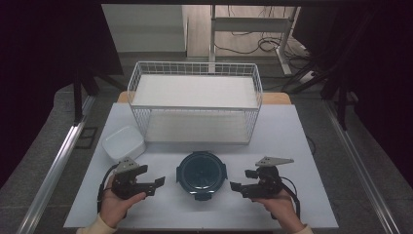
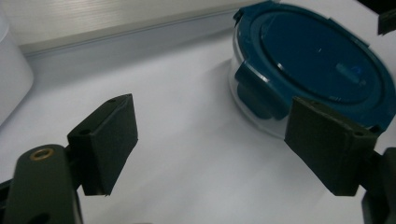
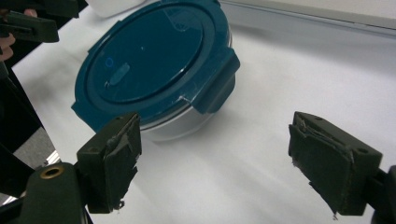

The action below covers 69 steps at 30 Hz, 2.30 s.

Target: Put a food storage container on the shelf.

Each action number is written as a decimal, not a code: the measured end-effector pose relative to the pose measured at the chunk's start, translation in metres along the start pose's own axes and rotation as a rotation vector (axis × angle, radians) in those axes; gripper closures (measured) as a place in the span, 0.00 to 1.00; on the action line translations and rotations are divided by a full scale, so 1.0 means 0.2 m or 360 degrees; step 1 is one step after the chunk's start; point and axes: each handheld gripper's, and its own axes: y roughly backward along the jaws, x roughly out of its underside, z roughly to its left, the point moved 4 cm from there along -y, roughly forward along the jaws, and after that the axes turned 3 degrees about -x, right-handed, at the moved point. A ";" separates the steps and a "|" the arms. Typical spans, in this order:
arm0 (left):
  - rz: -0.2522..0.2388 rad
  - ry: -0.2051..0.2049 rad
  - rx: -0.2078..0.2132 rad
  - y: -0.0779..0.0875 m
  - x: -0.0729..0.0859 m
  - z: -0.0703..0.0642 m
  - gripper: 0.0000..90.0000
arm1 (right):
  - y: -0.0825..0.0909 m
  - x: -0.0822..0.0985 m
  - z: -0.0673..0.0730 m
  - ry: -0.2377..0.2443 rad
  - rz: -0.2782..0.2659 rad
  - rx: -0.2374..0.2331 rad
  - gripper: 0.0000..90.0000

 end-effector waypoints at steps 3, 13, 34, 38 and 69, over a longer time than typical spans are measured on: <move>-0.0002 0.0019 0.0021 0.01 -0.04 0.00 0.18 | 0.01 -0.03 0.01 0.0010 -0.0013 0.0018 0.19; 0.0030 0.0057 0.0092 -0.03 -0.21 -0.06 0.19 | -0.06 -0.21 0.05 -0.0038 -0.0041 -0.0042 0.19; 0.0240 0.0320 0.0314 -0.22 -0.13 -0.10 0.20 | -0.27 -0.18 -0.01 -0.0310 0.0084 -0.0230 0.17; 0.0257 0.0319 0.0320 -0.24 -0.12 -0.10 0.20 | -0.28 -0.16 -0.01 -0.0326 0.0097 -0.0245 0.16; 0.0384 0.0543 0.0545 -0.36 -0.07 -0.15 0.31 | -0.37 -0.09 -0.05 -0.0605 0.0160 -0.0386 0.29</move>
